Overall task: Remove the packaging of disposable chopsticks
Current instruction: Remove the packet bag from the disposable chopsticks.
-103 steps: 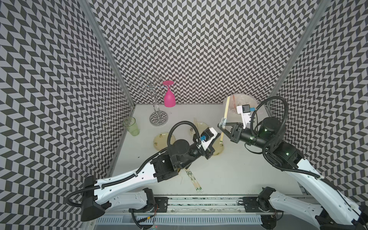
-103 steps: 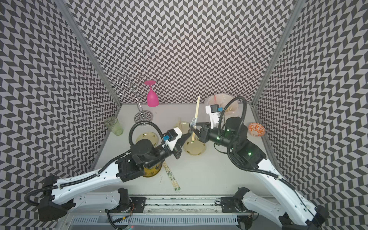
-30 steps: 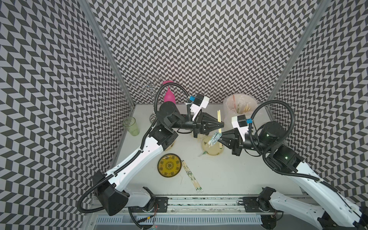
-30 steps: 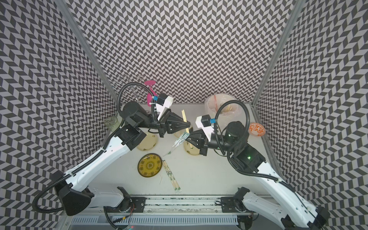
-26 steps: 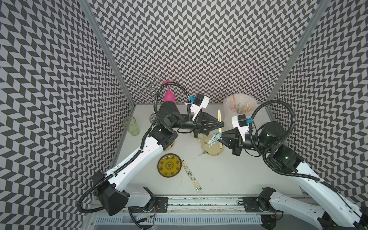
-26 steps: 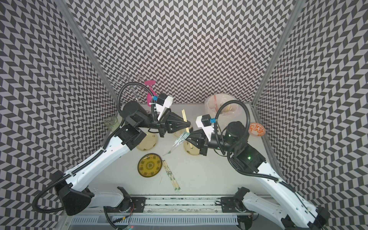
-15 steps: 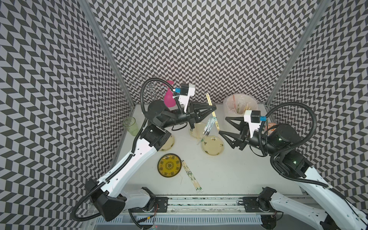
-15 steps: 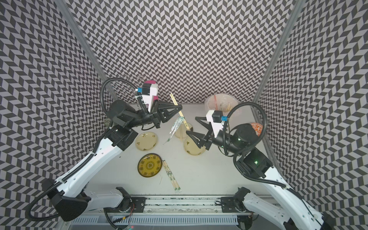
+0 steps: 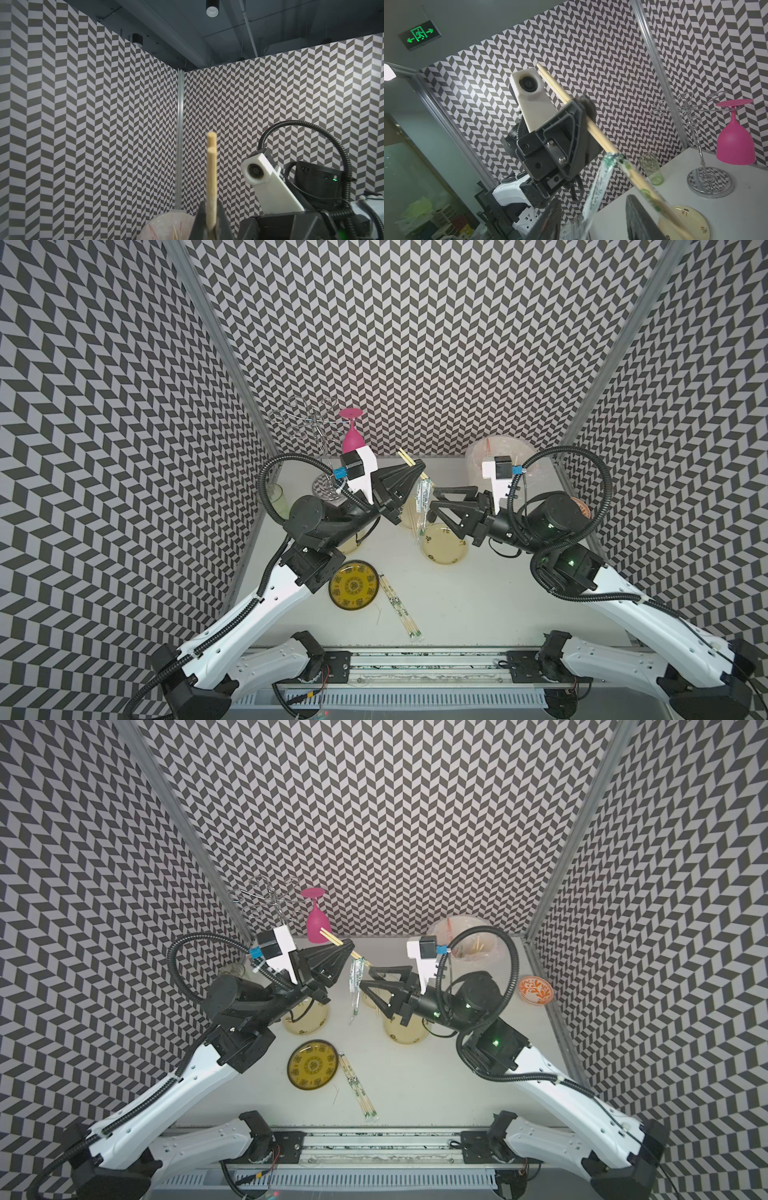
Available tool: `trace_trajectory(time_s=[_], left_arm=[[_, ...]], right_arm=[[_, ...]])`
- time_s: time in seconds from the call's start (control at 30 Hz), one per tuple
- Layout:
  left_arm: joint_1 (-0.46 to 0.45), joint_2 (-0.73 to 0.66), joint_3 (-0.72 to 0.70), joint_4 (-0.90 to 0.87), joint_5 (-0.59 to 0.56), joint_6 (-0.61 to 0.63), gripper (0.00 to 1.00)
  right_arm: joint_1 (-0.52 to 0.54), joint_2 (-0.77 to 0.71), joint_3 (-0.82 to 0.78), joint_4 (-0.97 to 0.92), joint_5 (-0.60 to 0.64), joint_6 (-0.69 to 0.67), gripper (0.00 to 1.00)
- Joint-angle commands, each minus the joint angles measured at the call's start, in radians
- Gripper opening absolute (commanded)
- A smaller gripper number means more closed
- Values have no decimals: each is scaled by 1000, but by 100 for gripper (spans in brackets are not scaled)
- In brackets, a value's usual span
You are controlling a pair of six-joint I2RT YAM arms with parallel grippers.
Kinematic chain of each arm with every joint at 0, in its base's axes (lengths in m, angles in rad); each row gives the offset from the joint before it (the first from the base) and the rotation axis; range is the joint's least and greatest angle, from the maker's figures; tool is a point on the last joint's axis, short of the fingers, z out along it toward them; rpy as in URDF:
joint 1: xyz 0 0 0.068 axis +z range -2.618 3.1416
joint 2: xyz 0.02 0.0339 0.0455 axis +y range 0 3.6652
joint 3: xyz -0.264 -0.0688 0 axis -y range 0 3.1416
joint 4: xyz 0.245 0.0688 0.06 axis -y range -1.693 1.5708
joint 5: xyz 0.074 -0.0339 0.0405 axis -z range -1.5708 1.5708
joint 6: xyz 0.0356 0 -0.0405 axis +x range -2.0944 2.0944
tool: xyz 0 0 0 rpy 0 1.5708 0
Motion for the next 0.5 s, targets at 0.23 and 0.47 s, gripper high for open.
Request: trace_trajectory(time_s=[0.23,0.47], left_arm=[[-18,-38,-15,69,-64,81,0],[-18,-48,-22,52,-70,101,0]], right_arm=[[43,59,69,29,81,41,44],[51,92,83,55,45,59,32]])
